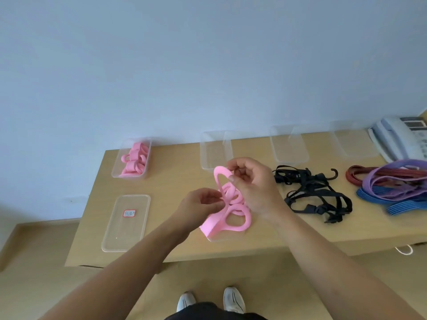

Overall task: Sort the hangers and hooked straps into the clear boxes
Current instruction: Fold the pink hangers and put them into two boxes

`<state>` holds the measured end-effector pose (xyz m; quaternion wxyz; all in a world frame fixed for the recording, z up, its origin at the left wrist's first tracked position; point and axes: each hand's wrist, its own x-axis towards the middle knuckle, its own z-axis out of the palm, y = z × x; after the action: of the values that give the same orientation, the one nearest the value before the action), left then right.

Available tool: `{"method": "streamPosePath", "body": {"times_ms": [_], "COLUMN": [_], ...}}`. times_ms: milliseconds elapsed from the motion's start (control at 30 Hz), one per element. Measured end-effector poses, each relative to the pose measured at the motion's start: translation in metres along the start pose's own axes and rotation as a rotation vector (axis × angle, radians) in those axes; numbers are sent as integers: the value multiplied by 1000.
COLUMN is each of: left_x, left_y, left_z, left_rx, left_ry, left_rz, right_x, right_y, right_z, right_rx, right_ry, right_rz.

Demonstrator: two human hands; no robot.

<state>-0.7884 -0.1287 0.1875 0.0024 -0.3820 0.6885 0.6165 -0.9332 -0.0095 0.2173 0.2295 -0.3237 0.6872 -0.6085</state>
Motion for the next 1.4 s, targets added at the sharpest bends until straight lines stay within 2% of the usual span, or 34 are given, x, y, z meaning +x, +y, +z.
{"method": "streamPosePath", "body": {"times_ms": [267,433,567,800,1000,1133,1267,1400], "left_x": [-8,-18,-30,-39,-42,-42,-40,-41], "left_y": [38,65,87,111,118,117,115,114], "left_z": [-15,-29,-36,-44,-54,-58,-64,-70], "left_rx": [-202,-375,-490,-587,-596,-550,-523,-481], "left_ry": [-131,-143,-131,-133,-219,-153,-106,-101], "left_rz": [177,261,322,441,511,551,570,599], "right_x": [23,25,20,14,11,9,12,15], "right_y": [-61,-92,-107,-125,-140,-144,-148,-152], "right_z": [-5,-8,-5,-2,9,14,20,22], "right_rx": [92,64,-18,-159,-373,-449,-579,-671], "right_ry": [35,38,79,41,41,73,182,107], "right_rz": [-107,-231,-333,-480,-619,-682,-756,-674]}}
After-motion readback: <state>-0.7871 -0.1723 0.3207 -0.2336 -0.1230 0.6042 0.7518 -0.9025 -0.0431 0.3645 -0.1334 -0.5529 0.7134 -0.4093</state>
